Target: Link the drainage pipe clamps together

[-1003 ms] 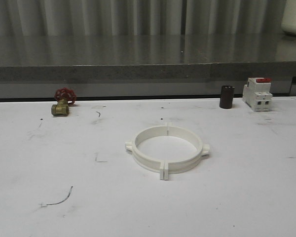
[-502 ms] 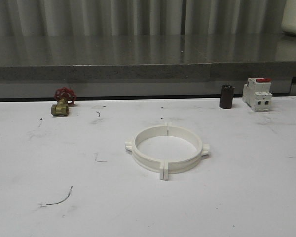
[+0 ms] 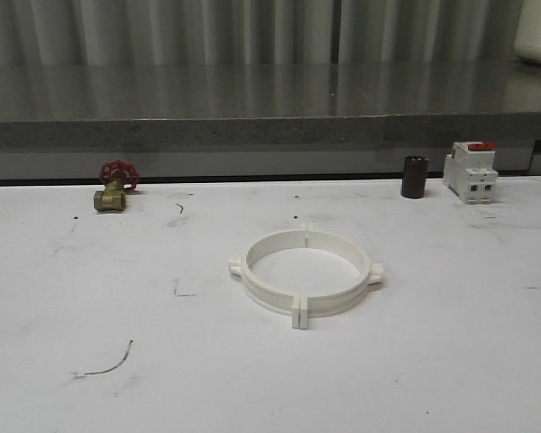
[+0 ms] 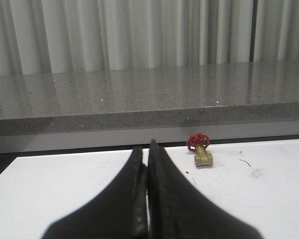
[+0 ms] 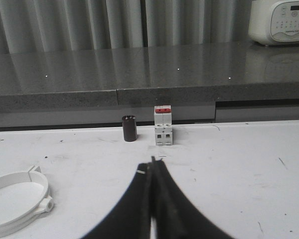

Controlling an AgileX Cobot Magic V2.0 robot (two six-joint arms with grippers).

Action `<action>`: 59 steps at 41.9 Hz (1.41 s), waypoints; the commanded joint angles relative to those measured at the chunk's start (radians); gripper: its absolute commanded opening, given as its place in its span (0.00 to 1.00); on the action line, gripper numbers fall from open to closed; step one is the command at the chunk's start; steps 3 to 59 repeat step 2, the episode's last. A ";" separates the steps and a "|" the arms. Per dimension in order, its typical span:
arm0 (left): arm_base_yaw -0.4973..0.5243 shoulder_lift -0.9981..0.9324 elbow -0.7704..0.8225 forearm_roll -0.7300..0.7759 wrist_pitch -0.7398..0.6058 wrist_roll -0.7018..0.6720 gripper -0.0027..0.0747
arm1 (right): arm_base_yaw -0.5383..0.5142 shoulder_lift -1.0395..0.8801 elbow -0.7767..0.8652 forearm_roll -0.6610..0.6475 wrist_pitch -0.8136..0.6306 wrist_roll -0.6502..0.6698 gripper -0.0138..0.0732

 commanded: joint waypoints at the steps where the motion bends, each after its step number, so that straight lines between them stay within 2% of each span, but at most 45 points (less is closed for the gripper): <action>1: 0.001 -0.009 0.023 -0.007 -0.080 0.000 0.01 | -0.005 -0.016 -0.004 -0.007 -0.087 -0.011 0.02; 59: 0.001 -0.009 0.023 -0.007 -0.080 0.000 0.01 | -0.005 -0.016 -0.004 -0.007 -0.087 -0.011 0.02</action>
